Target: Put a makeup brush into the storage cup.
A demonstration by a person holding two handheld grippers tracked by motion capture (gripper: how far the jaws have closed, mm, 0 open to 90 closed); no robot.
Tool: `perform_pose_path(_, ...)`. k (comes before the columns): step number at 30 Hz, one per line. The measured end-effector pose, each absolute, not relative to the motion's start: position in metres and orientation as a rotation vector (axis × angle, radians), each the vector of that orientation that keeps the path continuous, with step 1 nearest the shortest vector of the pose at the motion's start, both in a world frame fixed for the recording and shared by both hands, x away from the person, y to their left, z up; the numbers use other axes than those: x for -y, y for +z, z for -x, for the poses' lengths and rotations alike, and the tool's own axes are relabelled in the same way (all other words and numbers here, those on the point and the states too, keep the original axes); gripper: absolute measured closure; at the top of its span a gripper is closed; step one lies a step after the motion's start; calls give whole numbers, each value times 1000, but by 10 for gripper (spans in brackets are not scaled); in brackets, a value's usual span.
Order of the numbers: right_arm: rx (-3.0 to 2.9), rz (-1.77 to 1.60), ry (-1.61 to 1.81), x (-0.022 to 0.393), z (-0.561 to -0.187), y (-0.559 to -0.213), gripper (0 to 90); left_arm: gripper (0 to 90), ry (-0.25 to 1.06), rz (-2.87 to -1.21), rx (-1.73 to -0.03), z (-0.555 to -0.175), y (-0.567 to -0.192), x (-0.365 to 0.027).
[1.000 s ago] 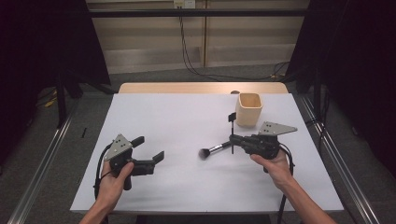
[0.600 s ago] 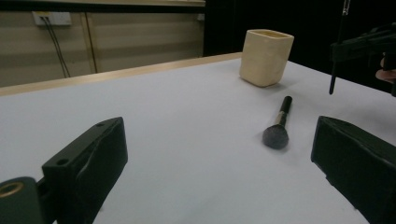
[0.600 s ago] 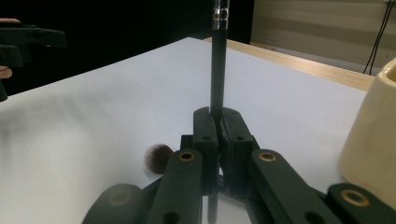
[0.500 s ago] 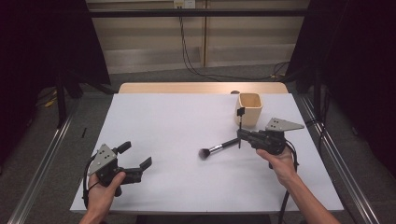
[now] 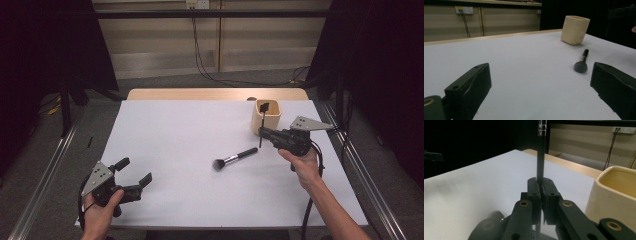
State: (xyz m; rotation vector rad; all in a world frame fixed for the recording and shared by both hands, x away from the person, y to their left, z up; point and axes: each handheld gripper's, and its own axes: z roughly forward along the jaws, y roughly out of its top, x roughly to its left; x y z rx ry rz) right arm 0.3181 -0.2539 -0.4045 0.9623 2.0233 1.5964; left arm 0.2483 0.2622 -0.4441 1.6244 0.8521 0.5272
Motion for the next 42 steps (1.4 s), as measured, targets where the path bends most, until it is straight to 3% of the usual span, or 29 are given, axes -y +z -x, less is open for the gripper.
perform_pose_path(27, -1903, -989, 1519, 266, -351, -368, 865, 33, 519, -1647, -855, -243, -447, -261)
perform_pose_path(42, -1802, -1059, 1481, 266, -395, -347, 865, 34, 526, -1661, -833, -240, -445, -261)
